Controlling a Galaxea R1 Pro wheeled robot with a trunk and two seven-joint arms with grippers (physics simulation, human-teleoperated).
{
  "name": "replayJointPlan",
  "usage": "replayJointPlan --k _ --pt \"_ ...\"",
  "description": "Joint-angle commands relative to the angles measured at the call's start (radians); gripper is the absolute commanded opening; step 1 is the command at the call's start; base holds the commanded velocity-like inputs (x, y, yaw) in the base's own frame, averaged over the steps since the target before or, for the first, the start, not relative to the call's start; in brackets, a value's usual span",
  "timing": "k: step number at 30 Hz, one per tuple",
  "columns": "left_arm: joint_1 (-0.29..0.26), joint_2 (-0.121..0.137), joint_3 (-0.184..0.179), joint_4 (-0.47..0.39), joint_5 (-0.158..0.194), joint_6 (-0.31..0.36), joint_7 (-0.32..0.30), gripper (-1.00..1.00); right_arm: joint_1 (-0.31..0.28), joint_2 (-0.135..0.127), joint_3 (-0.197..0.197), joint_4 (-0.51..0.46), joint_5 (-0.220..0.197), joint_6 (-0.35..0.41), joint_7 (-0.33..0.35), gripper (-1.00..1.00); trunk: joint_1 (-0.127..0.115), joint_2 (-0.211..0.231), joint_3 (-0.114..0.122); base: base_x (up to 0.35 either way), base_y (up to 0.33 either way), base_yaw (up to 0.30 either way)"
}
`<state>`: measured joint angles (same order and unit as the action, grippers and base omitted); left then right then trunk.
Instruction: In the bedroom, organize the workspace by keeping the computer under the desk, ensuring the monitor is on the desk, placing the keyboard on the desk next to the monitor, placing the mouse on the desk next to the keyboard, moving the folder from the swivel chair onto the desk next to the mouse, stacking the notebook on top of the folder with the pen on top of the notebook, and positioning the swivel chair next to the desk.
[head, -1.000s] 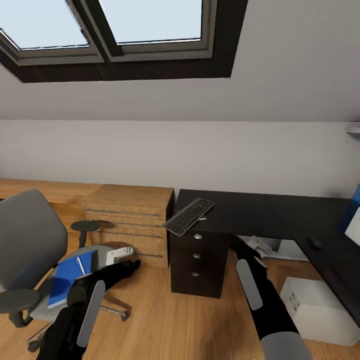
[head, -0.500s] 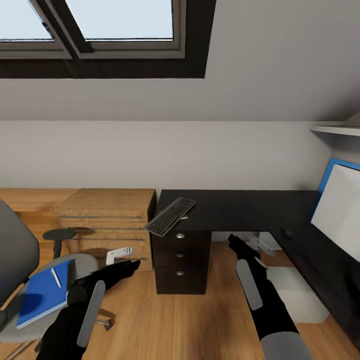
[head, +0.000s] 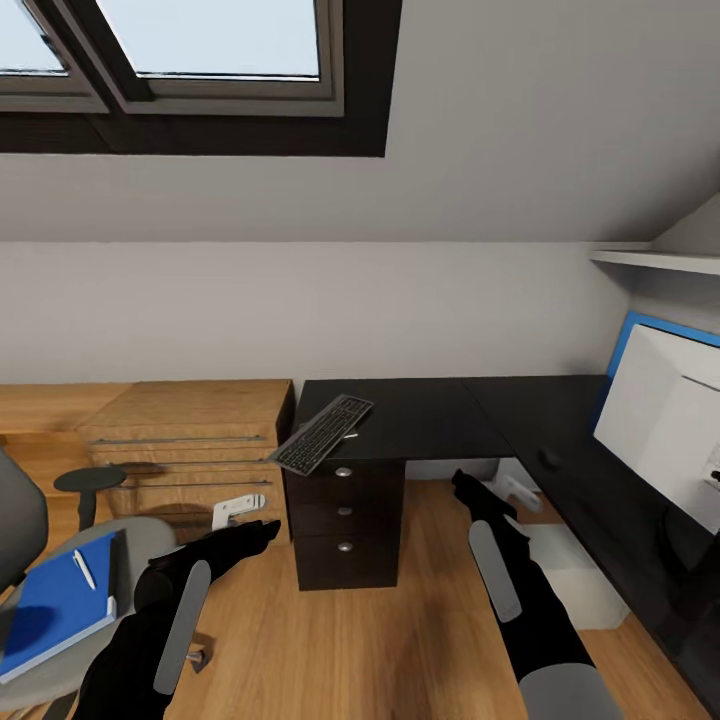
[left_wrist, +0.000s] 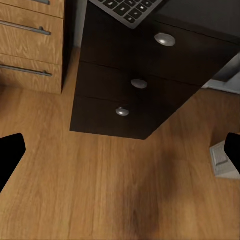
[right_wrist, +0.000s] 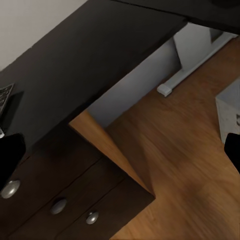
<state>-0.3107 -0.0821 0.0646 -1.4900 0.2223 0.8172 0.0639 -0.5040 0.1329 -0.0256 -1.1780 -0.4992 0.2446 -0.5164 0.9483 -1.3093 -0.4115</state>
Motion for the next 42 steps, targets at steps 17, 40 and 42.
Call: replayJointPlan --k 17,40,42 --pt "-0.001 -0.001 0.001 -0.001 0.010 0.005 0.007 1.00 -0.001 0.002 0.043 0.001 -0.007 -0.050 -0.011 1.00 0.000 -0.001 -0.001 0.000 0.000 -0.003" --pt "-0.001 -0.001 0.001 0.000 0.011 0.005 0.008 1.00 -0.001 0.000 0.047 0.001 -0.006 -0.054 -0.008 1.00 0.000 -0.001 -0.001 0.214 -0.048 0.000" --pt "0.000 -0.001 0.001 0.000 0.011 0.005 0.008 1.00 -0.001 0.000 0.048 0.001 -0.005 -0.054 -0.007 1.00 0.000 -0.001 -0.001 0.312 -0.110 0.000"
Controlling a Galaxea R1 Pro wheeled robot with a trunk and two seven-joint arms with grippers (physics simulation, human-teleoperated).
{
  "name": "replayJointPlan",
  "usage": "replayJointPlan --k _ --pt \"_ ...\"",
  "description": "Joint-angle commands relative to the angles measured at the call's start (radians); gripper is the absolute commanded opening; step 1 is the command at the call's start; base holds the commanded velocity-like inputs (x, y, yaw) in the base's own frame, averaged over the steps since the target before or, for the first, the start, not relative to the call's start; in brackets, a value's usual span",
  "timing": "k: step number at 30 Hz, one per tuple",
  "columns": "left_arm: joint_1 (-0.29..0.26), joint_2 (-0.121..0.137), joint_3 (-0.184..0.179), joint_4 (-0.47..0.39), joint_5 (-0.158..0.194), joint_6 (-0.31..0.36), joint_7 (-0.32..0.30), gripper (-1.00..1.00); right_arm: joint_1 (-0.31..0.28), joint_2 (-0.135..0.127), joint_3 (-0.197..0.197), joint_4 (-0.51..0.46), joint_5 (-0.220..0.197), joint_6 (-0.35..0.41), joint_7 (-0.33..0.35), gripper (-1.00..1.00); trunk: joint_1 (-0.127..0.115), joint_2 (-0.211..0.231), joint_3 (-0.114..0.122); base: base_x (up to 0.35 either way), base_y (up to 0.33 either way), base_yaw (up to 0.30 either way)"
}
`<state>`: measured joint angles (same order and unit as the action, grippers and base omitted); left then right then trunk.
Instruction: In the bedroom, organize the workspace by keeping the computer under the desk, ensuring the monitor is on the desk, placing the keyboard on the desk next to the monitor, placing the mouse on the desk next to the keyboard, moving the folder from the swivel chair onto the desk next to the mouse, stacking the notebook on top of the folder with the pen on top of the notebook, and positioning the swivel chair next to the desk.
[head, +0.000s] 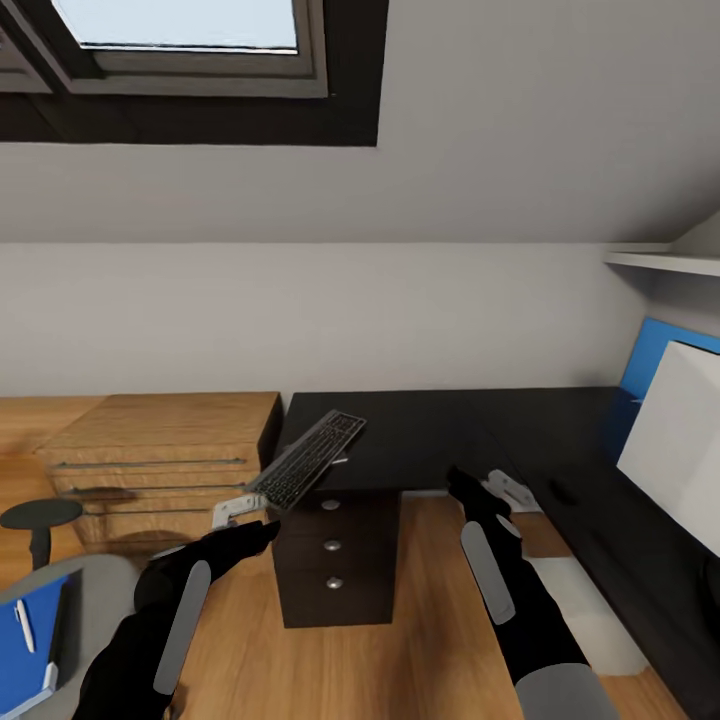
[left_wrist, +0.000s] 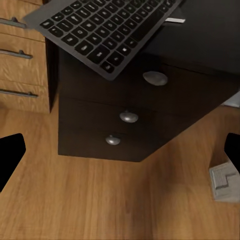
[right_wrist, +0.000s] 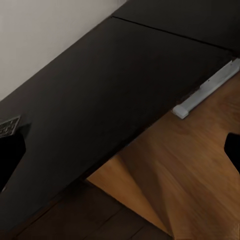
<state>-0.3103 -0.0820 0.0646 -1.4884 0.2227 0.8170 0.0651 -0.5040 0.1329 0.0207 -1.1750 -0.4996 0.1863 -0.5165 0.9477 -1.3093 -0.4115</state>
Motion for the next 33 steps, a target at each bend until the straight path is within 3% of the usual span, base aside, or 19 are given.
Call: replayJointPlan --k 1,10,15,17,21,22,24,26,33 --pt "-0.001 -0.001 0.001 -0.001 0.011 0.005 0.007 1.00 -0.001 0.000 0.002 -0.002 -0.004 0.004 -0.006 1.00 0.001 -0.001 -0.001 0.312 -0.115 0.000" --pt "-0.001 -0.001 0.001 -0.001 0.011 0.005 0.007 1.00 -0.001 -0.006 0.014 0.012 0.003 0.003 -0.003 1.00 0.001 -0.001 -0.001 0.312 -0.142 0.000" --pt "-0.001 -0.001 0.001 -0.001 0.011 0.005 0.006 1.00 -0.003 -0.024 0.026 0.067 0.054 0.003 -0.003 1.00 0.001 -0.001 -0.001 0.300 -0.175 0.000" --pt "-0.001 -0.001 0.001 -0.001 0.011 0.005 0.006 1.00 -0.006 -0.054 0.028 0.104 0.093 0.003 -0.004 1.00 0.001 -0.001 -0.001 0.188 -0.127 0.000" --pt "-0.001 -0.001 0.001 -0.001 0.011 0.005 0.006 1.00 -0.019 -0.101 0.028 0.165 0.126 0.003 -0.005 1.00 0.001 -0.001 -0.001 0.091 -0.062 0.000" --pt "-0.001 -0.001 0.001 -0.001 0.011 0.005 0.006 1.00 -0.052 -0.139 0.028 0.232 0.136 0.001 -0.005 1.00 0.001 -0.001 -0.001 0.018 -0.012 0.000" --pt "-0.001 -0.001 0.001 -0.001 0.011 0.005 0.005 1.00 -0.068 -0.151 0.028 0.263 0.138 0.000 -0.005 1.00 0.001 -0.001 -0.001 0.013 -0.009 0.000" --pt "-0.001 -0.001 0.001 -0.001 0.011 0.005 0.005 1.00 -0.123 -0.183 0.028 0.359 0.140 -0.014 -0.005 1.00 0.001 -0.001 -0.001 0.005 -0.004 0.000" --pt "-0.001 -0.001 0.001 -0.001 0.011 0.005 0.005 1.00 -0.179 -0.222 0.028 0.472 0.141 -0.048 -0.005 1.00 0.001 -0.001 -0.001 0.001 -0.001 0.000"
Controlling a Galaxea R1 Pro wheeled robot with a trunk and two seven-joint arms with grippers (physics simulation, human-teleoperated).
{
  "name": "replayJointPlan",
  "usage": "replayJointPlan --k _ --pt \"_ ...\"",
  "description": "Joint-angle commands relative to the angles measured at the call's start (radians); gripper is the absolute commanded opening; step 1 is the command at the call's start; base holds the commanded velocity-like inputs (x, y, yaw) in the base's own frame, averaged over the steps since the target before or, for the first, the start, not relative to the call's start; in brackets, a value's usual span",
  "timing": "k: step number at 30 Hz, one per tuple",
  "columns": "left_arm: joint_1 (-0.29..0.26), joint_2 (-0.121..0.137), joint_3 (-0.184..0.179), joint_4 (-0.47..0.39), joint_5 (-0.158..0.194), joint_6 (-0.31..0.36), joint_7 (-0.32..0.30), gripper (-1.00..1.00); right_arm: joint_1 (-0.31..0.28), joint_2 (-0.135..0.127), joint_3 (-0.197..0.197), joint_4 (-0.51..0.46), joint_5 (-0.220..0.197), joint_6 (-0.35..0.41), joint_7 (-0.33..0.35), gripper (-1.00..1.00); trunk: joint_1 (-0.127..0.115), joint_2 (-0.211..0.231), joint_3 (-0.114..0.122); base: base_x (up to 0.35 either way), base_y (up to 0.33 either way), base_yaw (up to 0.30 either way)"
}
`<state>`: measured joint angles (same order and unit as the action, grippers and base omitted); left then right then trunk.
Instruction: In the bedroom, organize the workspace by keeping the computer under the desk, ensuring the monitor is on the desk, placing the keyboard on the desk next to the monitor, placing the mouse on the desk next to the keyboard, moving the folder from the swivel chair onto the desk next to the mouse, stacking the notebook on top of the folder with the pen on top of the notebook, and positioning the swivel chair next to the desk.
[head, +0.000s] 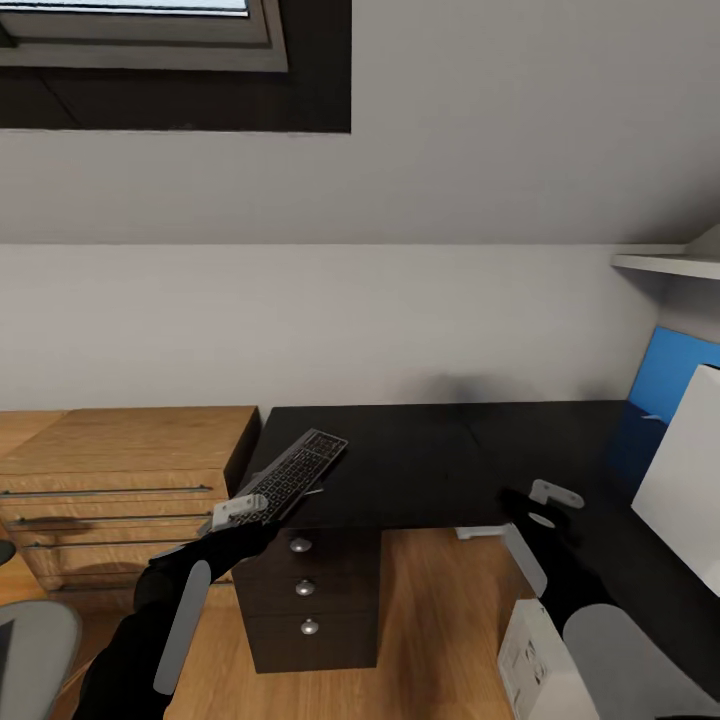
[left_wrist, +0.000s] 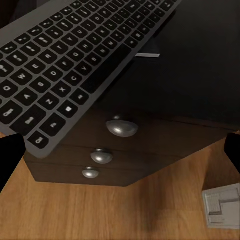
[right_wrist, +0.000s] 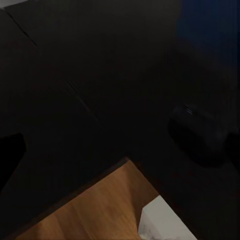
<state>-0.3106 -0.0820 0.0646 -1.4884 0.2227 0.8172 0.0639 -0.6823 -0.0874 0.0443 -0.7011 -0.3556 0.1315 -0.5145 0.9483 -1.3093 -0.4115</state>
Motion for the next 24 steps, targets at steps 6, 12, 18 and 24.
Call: replayJointPlan --k 6,12,18,24 --pt "-0.001 -0.001 0.001 -0.001 0.010 0.005 0.006 1.00 -0.017 -0.037 0.004 0.022 -0.004 0.004 -0.007 1.00 0.000 -0.001 -0.001 0.000 0.000 0.000" --pt "-0.001 -0.001 0.001 -0.001 0.010 0.005 0.005 1.00 -0.038 -0.071 0.000 0.064 -0.009 0.004 -0.007 1.00 0.000 -0.001 -0.001 0.000 0.000 0.000" --pt "-0.001 -0.001 0.001 -0.001 0.010 0.005 0.005 1.00 -0.089 -0.098 -0.018 0.163 -0.012 0.000 -0.002 1.00 0.000 -0.001 -0.001 0.000 0.000 0.000" --pt "-0.001 -0.002 0.001 -0.001 0.010 0.005 0.005 1.00 -0.118 -0.113 -0.031 0.214 -0.012 -0.031 0.013 1.00 0.000 -0.001 -0.001 0.000 0.000 0.000"
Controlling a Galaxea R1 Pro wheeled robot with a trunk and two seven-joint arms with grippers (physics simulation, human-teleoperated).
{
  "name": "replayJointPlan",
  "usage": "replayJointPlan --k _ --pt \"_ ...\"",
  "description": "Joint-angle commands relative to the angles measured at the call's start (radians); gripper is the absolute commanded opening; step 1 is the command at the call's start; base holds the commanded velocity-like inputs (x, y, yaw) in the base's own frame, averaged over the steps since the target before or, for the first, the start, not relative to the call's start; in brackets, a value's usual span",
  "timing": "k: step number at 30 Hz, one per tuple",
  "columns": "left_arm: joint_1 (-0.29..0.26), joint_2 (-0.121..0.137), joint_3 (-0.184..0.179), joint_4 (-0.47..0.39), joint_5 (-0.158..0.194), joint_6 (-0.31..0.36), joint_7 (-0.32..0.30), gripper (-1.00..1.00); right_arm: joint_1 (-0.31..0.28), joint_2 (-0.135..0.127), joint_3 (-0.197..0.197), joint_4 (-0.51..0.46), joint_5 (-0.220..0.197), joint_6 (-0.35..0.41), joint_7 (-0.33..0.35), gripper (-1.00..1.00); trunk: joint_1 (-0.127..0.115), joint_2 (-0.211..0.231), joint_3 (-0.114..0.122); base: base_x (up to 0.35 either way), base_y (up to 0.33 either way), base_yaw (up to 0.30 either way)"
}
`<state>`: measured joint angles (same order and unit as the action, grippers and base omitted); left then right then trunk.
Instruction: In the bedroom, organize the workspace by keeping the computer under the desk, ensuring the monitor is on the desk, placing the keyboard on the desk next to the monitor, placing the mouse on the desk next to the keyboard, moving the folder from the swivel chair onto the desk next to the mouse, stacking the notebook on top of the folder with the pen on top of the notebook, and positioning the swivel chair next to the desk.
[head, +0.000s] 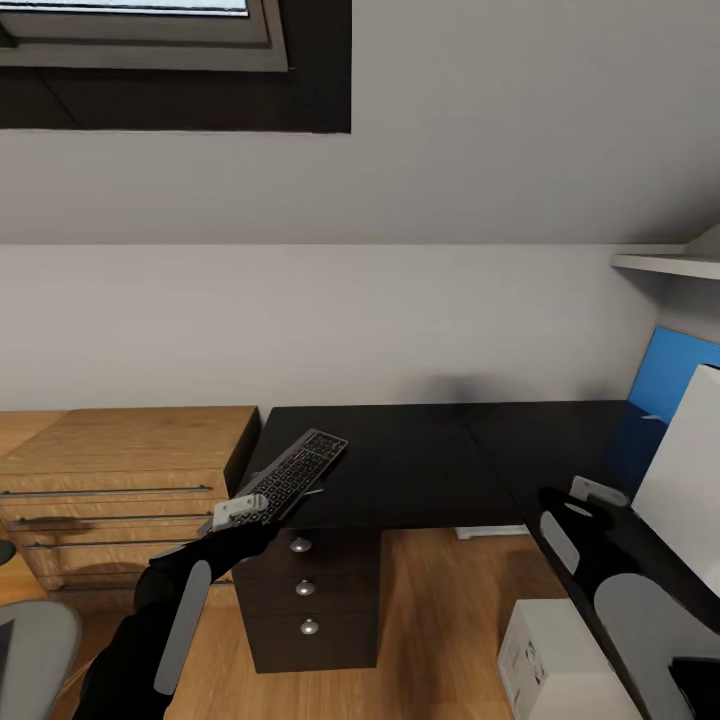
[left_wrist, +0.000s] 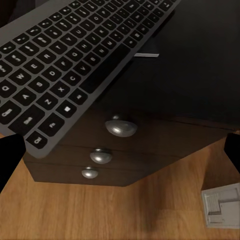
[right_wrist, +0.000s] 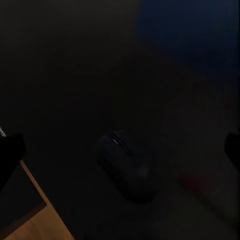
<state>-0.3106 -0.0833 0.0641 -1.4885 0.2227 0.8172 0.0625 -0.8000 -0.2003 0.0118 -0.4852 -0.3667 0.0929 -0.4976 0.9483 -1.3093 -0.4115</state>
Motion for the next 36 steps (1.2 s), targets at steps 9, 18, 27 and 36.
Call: replayJointPlan --k 9,18,27,36 --pt "-0.001 -0.001 0.000 -0.001 0.012 0.007 0.006 1.00 -0.010 -0.030 -0.017 0.046 -0.004 -0.006 0.018 1.00 0.000 -0.001 -0.001 0.000 0.000 0.000" --pt "-0.001 0.000 -0.027 -0.006 0.015 0.014 0.005 1.00 -0.034 -0.036 -0.038 0.100 -0.010 0.001 0.077 1.00 0.004 -0.008 -0.004 0.000 0.000 0.000" --pt "0.000 -0.001 -0.029 -0.007 0.015 0.014 0.007 1.00 -0.054 -0.039 -0.042 0.134 -0.063 0.003 0.080 1.00 0.038 -0.071 -0.033 0.000 0.000 0.000" --pt "-0.001 -0.001 -0.029 -0.007 0.015 0.014 0.008 1.00 -0.057 -0.048 -0.043 0.139 -0.076 0.021 0.080 1.00 0.073 -0.134 -0.061 0.000 0.000 0.000"
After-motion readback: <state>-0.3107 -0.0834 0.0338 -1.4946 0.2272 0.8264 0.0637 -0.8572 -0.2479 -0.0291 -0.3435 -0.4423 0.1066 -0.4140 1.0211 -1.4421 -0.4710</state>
